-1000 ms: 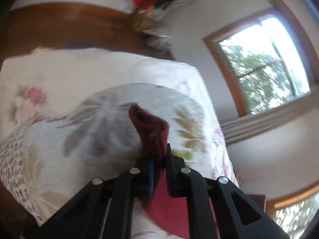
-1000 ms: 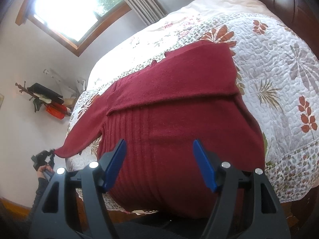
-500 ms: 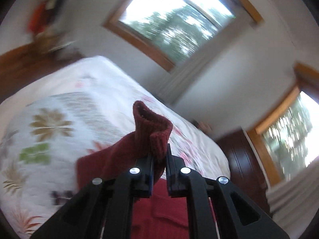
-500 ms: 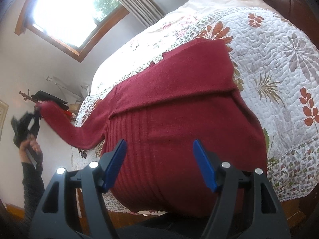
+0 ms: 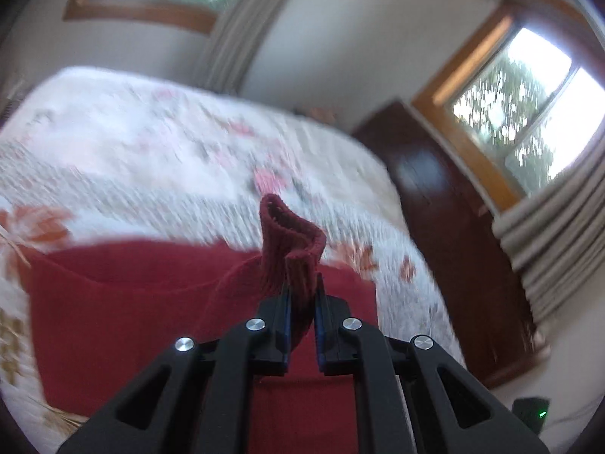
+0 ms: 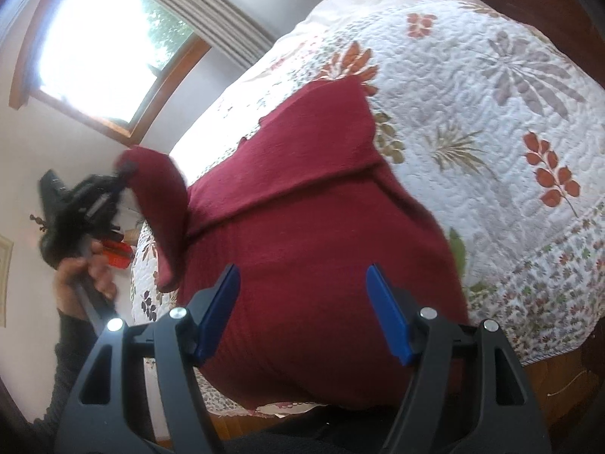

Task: Fold small clothes

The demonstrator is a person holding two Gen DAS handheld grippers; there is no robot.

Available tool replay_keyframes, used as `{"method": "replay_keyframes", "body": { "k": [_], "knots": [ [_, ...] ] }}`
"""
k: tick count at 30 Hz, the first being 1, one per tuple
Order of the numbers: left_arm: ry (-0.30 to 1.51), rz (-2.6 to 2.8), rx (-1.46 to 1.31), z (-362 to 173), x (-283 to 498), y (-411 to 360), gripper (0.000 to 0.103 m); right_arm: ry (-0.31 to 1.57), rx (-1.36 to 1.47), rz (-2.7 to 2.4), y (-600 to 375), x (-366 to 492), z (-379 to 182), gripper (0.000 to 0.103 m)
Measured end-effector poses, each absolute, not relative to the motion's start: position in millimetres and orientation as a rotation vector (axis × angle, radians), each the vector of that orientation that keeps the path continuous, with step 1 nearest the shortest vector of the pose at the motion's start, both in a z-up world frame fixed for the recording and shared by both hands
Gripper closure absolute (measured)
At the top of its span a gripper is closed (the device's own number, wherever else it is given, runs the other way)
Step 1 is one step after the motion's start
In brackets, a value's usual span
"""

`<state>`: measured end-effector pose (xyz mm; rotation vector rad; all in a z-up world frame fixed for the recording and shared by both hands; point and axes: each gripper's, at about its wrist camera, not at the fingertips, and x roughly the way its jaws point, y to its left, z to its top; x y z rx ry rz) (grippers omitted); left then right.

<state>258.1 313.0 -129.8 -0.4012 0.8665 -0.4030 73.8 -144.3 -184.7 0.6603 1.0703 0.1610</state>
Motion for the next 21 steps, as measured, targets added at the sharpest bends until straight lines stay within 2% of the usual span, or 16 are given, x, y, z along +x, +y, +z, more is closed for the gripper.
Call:
{"method": "replay_keyframes", "body": {
  "k": [7, 9, 10, 11, 12, 13, 14, 17, 18, 19, 21],
  "knots": [
    [1.067, -0.431, -0.287, -221, 249, 232, 0.094, 1.084, 0.673, 0.156, -160, 74, -193, 0.034],
    [1.085, -0.415, -0.269, -232, 244, 223, 0.09, 1.089, 0.663, 0.173, -161, 80, -194, 0.034],
    [1.106, -0.416, -0.275, -239, 243, 222, 0.081, 1.091, 0.655, 0.187, -160, 83, -193, 0.032],
    [1.119, -0.414, -0.278, -242, 241, 222, 0.065, 1.096, 0.645, 0.21, -159, 89, -193, 0.032],
    [1.121, -0.411, -0.276, -243, 239, 225, 0.055, 1.11, 0.638, 0.252, -157, 98, -193, 0.031],
    [1.12, -0.417, -0.281, -241, 234, 228, 0.035, 1.121, 0.64, 0.287, -156, 107, -192, 0.031],
    [1.121, -0.423, -0.294, -236, 230, 232, 0.021, 1.128, 0.647, 0.325, -154, 117, -191, 0.031],
    [1.086, -0.408, -0.342, -212, 210, 256, 0.014, 1.133, 0.696, 0.421, -151, 154, -190, 0.031],
    [1.08, -0.39, -0.366, -208, 202, 267, 0.012, 1.136, 0.714, 0.463, -147, 174, -193, 0.037],
    [1.081, -0.357, -0.418, -206, 190, 282, 0.011, 1.15, 0.72, 0.489, -142, 189, -197, 0.051],
    [1.092, -0.318, -0.519, -206, 168, 306, 0.011, 1.188, 0.761, 0.54, -132, 221, -209, 0.061]
  ]
}}
